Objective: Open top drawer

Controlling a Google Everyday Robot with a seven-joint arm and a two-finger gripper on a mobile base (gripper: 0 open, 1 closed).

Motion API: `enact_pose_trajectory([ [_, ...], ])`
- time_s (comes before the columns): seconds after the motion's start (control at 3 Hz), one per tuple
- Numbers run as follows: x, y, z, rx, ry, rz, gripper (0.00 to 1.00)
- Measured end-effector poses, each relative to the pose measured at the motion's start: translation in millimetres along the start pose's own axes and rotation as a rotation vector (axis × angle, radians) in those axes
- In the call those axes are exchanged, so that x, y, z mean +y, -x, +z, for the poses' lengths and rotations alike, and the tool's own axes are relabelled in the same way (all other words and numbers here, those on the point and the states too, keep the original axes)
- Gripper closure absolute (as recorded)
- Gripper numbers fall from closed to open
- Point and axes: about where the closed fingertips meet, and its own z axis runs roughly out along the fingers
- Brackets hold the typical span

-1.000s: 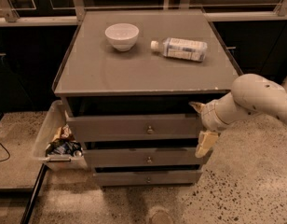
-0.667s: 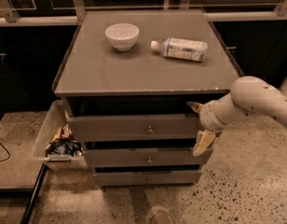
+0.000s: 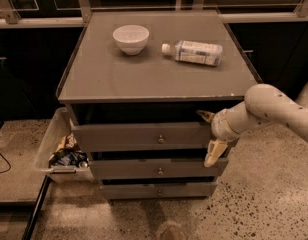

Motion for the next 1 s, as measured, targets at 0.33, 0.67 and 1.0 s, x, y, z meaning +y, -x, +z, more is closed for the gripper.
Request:
enact_pose_trajectory([
  [0.33, 0.0, 0.0, 0.0, 0.0, 0.0, 0.0, 0.19],
  [0.67, 0.0, 0.0, 0.1, 0.0, 0.0, 0.0, 0.42],
  [1.0, 0.1, 0.0, 0.0, 0.0, 0.0, 0.0, 0.65],
])
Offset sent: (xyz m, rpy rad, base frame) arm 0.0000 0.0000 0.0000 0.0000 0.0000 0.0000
